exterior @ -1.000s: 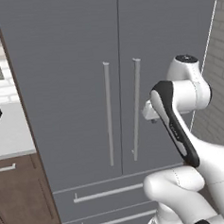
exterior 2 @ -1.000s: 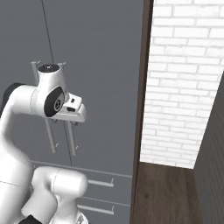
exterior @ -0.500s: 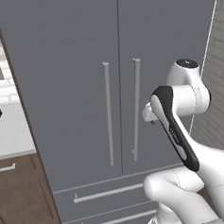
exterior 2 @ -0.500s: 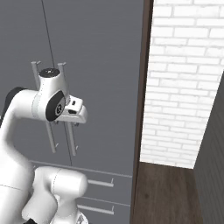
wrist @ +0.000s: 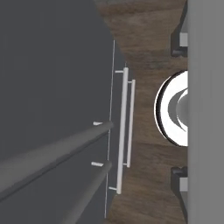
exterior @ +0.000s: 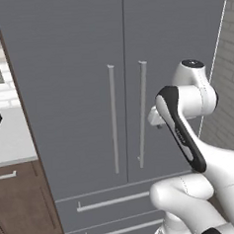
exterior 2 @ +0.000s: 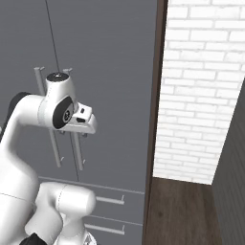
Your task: Grab a lemon wedge from the fridge and one ice cube from the ice bowl, and put them in the glass of lemonade.
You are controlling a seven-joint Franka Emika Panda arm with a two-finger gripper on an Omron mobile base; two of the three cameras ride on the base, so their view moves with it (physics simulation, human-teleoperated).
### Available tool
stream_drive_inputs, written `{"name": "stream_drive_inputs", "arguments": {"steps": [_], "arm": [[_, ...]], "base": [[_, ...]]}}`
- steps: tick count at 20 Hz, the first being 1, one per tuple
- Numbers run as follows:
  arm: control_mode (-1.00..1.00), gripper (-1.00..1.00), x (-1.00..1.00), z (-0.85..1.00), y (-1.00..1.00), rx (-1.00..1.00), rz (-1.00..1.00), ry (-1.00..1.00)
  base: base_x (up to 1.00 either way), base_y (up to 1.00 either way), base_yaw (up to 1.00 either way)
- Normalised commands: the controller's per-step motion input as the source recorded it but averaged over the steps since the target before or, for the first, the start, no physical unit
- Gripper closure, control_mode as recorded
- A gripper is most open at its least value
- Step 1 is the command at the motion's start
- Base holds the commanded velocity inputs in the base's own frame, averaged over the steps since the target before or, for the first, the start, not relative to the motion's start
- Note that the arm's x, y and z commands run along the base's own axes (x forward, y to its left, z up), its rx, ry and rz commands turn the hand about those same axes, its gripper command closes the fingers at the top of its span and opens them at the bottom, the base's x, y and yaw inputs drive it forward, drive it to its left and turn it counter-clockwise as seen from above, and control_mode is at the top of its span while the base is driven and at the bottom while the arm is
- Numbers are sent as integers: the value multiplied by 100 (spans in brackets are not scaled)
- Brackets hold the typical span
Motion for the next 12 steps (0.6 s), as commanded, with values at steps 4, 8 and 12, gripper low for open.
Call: {"name": "stream_drive_inputs", "arguments": {"steps": [4, 8, 12], "arm": [[100, -100, 0, 0, 0, 0, 0, 0], [100, -100, 0, 0, 0, 0, 0, 0], [100, -100, 0, 0, 0, 0, 0, 0]], "base": [[-48, 4, 6], [-69, 24, 9], [-21, 82, 3]]}}
